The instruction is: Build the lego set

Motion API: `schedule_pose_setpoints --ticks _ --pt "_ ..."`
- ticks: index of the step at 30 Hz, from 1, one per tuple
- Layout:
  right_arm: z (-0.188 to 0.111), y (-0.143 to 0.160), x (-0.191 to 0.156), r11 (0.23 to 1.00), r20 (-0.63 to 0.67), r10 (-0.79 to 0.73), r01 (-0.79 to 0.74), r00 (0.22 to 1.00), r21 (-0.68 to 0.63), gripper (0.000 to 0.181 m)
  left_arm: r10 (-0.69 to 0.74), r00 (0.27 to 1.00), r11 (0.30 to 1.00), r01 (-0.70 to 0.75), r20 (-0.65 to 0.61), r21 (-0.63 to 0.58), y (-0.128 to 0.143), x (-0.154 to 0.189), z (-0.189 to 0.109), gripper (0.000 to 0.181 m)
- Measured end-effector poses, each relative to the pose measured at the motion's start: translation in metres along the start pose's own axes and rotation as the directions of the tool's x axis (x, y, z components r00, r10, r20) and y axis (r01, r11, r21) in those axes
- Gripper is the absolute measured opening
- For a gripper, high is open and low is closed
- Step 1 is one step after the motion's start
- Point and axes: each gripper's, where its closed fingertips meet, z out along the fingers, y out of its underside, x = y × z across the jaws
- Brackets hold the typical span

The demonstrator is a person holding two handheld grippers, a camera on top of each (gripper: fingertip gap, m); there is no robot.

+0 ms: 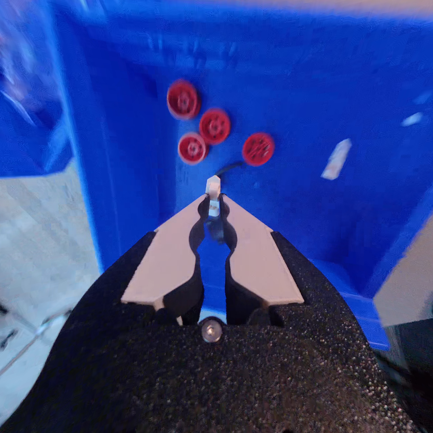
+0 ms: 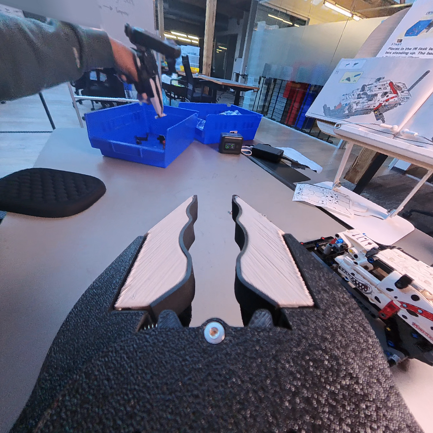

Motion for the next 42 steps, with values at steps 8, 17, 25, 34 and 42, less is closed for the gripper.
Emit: schedule_pose_setpoints --ticks 8,17,25,34,42 --pt "0.025 -0.025 -0.020 0.994 0.068 0.071 -0.076 0.995 0.072 0.032 0.637 0.705 0.270 0.174 -0.311 0.947 -0.132 0.260 -0.209 0.007" --pt "0.043 -0.086 -0.052 0.961 0.227 0.170 -0.212 0.959 0.177 0.033 0.831 0.091 0.260 0.809 -0.548 0.528 -0.181 0.392 -0.196 0.007" --pt "0.053 -0.069 -0.037 0.973 0.127 0.163 -0.181 0.978 0.141 0.016 0.782 0.079 0.336 0.781 -0.618 0.526 -0.191 0.424 -0.162 0.007" --pt "0.040 -0.008 -0.022 0.982 0.198 0.076 -0.039 0.977 -0.184 0.016 0.695 0.562 0.273 0.370 -0.449 0.888 -0.201 0.417 -0.111 0.016" --pt "0.046 0.081 -0.047 0.880 0.369 0.180 0.018 0.912 -0.474 0.016 0.758 0.642 0.385 -0.298 -0.115 0.873 -0.172 0.440 -0.013 0.032"
